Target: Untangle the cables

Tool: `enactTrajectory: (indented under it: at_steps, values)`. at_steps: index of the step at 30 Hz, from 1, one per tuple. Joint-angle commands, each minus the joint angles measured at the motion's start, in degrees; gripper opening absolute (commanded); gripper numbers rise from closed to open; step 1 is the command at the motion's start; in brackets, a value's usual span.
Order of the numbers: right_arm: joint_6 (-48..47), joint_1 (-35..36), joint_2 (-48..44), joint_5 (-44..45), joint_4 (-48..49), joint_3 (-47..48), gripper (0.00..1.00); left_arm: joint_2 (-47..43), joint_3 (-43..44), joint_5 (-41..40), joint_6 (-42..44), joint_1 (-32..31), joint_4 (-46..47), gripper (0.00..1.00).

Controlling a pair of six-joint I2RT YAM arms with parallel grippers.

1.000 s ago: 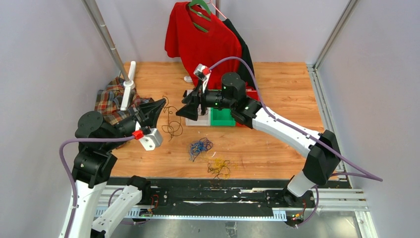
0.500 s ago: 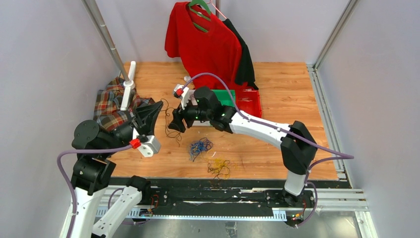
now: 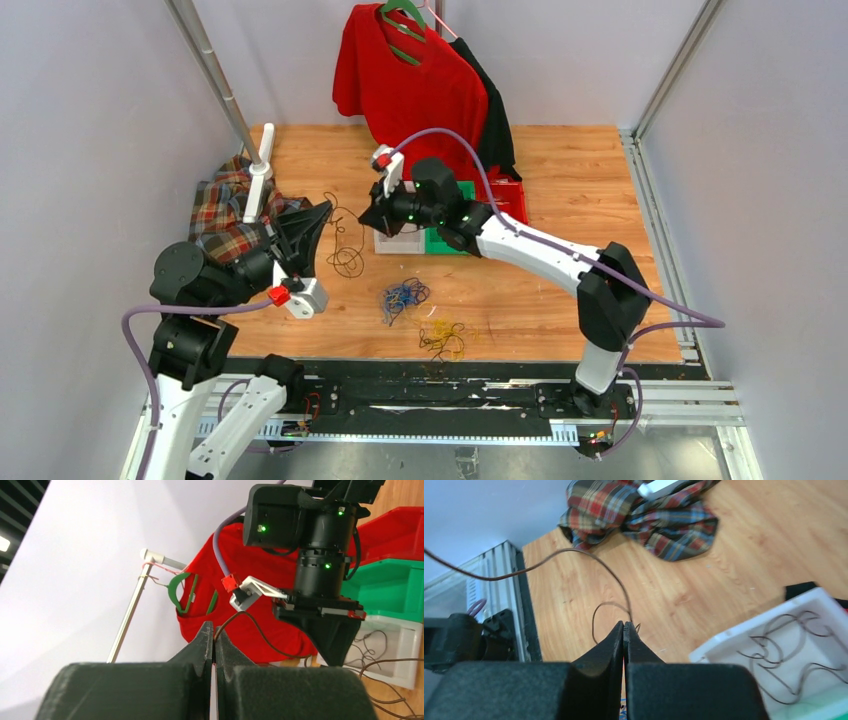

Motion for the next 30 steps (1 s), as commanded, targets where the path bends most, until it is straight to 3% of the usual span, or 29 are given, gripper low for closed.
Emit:
enactTrajectory:
  at_steps: [1, 5, 10, 19, 24, 30]
  values:
    - [0.9, -3.9, -3.4, 0.6, 1.6, 1.7, 0.01, 3.1, 0.9, 1.7, 0.6, 0.1, 6.4, 0.01]
    - [-0.8, -5.9, -4.2, 3.7, -0.8, 2.0, 0.01, 10.4, 2.9, 1.3, 4.6, 0.1, 10.7, 0.01]
    - [-0.9, -9.5, -6.3, 5.6, -0.4, 0.1, 0.01, 18.0, 6.7, -0.3, 2.7, -2.2, 17.9, 0.00]
    - [-0.1, -13.6, -5.7, 6.2, -0.9, 0.9, 0.01, 28.4, 14.0, -3.0, 7.7, -7.1, 20.7, 0.01]
    - [-0.3, -14.7, -4.6, 7.2, -2.4, 2.0, 0.01, 33.6, 18.3, -5.1, 6.1, -7.9, 21.4, 0.00]
    - [-1.3, -15.8, -4.7, 9.8, -3.2, 1.2, 0.01, 36.9, 18.7, -5.6, 7.1, -8.0, 24.3, 0.01]
